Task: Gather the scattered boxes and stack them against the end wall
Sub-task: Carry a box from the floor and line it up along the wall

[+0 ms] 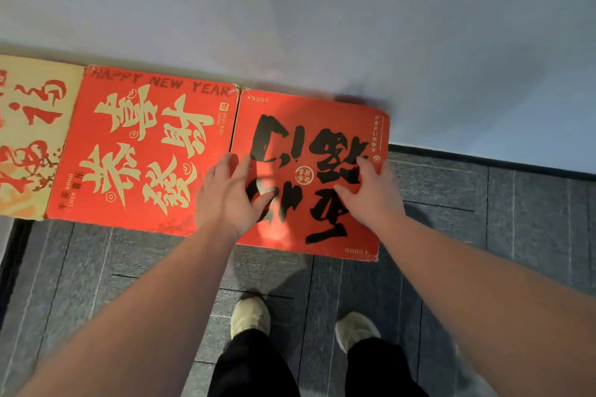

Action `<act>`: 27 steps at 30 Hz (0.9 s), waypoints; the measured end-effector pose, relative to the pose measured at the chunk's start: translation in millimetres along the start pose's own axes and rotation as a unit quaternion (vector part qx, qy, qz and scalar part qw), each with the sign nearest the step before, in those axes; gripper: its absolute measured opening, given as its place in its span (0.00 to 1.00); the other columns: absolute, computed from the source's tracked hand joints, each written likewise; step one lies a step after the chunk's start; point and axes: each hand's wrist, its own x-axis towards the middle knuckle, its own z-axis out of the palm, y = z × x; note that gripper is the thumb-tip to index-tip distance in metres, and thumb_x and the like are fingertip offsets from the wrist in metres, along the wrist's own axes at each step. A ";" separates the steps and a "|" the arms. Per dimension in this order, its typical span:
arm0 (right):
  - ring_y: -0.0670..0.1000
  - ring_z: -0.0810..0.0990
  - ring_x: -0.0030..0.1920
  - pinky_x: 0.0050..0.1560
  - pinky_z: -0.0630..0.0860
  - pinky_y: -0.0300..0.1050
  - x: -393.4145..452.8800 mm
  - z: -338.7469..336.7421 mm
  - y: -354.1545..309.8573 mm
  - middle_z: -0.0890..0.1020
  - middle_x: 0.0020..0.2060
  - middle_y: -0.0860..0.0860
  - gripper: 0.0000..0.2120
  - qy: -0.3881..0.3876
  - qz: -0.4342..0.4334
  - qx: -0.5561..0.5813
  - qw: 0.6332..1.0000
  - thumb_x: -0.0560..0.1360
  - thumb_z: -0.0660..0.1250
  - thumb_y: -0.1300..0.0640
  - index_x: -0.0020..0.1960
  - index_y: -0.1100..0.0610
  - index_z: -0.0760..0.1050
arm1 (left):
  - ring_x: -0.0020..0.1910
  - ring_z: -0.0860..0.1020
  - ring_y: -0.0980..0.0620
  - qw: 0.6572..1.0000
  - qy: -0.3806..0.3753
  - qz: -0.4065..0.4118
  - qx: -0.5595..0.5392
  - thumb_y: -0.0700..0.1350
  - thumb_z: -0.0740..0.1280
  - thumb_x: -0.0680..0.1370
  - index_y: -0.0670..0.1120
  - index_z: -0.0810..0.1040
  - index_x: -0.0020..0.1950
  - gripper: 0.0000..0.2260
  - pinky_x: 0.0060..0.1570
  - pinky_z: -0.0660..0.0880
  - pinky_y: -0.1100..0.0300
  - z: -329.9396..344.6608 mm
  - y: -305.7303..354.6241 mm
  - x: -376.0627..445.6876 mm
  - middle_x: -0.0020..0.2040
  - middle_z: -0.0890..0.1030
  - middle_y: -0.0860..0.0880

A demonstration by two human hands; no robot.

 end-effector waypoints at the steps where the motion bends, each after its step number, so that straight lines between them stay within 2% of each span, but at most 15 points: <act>1: 0.61 0.57 0.75 0.69 0.65 0.62 -1.8 -3.7 -1.7 0.56 0.75 0.59 0.36 0.000 -0.018 -0.019 1.000 0.74 0.64 0.37 0.76 0.47 0.55 | 0.73 0.58 0.42 1.000 0.009 -0.015 -0.009 0.62 0.66 0.73 0.53 0.60 0.75 0.34 0.68 0.63 0.47 -3.9 0.4 -3.7 0.76 0.58 0.45; 9: 0.58 0.56 0.76 0.71 0.63 0.58 -41.5 -35.5 -32.0 0.57 0.76 0.56 0.34 -0.063 -0.159 -0.110 0.979 0.76 0.62 0.39 0.77 0.47 0.54 | 0.75 0.55 0.43 0.987 0.044 -0.131 -0.078 0.64 0.64 0.73 0.53 0.58 0.77 0.35 0.68 0.64 0.44 -28.9 -7.4 -70.8 0.77 0.55 0.46; 14: 0.58 0.61 0.73 0.69 0.66 0.57 -80.7 -32.5 -68.5 0.63 0.73 0.57 0.34 -0.079 -0.249 -0.133 0.956 0.76 0.64 0.40 0.76 0.50 0.57 | 0.74 0.55 0.43 0.974 0.074 -0.193 -0.088 0.64 0.63 0.74 0.52 0.57 0.77 0.35 0.67 0.64 0.44 -45.6 -37.1 -135.9 0.77 0.56 0.45; 17: 0.59 0.66 0.70 0.65 0.70 0.56 -117.9 -15.1 -90.3 0.69 0.69 0.57 0.33 -0.082 -0.310 -0.155 0.934 0.75 0.64 0.38 0.75 0.51 0.60 | 0.75 0.55 0.44 0.961 0.085 -0.242 -0.104 0.63 0.62 0.75 0.53 0.56 0.77 0.34 0.67 0.64 0.45 -45.3 -65.3 -184.1 0.77 0.55 0.46; 22: 0.56 0.60 0.74 0.71 0.64 0.55 -199.8 31.8 -117.7 0.60 0.75 0.53 0.33 -0.140 -0.343 -0.192 0.909 0.77 0.62 0.40 0.77 0.46 0.54 | 0.75 0.54 0.45 0.933 0.110 -0.316 -0.132 0.64 0.61 0.76 0.54 0.56 0.77 0.33 0.70 0.63 0.46 -26.5 -113.5 -285.8 0.77 0.54 0.47; 27: 0.57 0.64 0.72 0.69 0.66 0.56 -309.0 94.3 -119.9 0.65 0.72 0.56 0.34 -0.155 -0.447 -0.241 0.847 0.76 0.64 0.41 0.77 0.51 0.57 | 0.75 0.56 0.45 0.885 0.150 -0.403 -0.178 0.64 0.61 0.76 0.54 0.57 0.76 0.32 0.69 0.64 0.46 21.1 -158.7 -415.9 0.77 0.56 0.48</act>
